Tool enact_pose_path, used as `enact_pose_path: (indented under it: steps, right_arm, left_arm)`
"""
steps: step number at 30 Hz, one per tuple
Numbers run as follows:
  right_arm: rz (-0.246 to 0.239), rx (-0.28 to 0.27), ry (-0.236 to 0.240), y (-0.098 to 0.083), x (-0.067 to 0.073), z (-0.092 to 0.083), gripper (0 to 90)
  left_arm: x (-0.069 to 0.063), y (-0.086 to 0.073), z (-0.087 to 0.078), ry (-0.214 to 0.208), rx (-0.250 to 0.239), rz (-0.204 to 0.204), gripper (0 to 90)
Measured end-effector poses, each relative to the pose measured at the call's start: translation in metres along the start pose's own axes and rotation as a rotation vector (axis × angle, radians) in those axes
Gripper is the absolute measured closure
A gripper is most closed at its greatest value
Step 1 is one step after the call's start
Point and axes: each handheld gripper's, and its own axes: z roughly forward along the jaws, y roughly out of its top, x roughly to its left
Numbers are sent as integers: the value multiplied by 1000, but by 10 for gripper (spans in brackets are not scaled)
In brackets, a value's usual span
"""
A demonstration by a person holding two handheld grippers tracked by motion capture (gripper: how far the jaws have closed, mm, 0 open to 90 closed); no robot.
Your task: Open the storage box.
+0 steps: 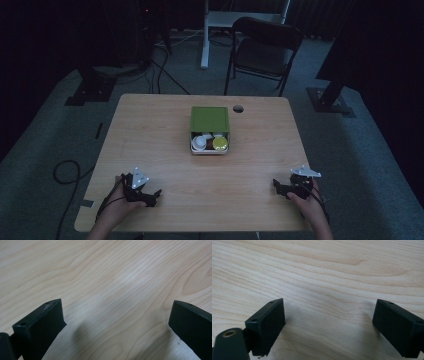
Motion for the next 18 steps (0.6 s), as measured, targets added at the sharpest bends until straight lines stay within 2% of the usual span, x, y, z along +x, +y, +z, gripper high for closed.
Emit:
enact_pose_path:
  steps: [3, 5, 10, 14, 18]
  right_arm:
    - [0, 0, 0, 0, 0, 0, 105]
    - [0, 0, 0, 0, 0, 0, 105]
    - [-2, 1, 2, 0, 0, 0, 105]
    - [-2, 0, 2, 0, 0, 0, 105]
    - [-2, 0, 2, 0, 0, 0, 105]
  left_arm:
    - [-7, 6, 2, -15, -31, 14, 2]
    - [-11, 10, 4, -24, -39, 40, 2]
    - [-20, 19, 7, -42, -48, 76, 2]
    - [-27, 25, 11, -77, -65, 107, 2]
    - [-34, 32, 13, -89, -71, 158, 2]
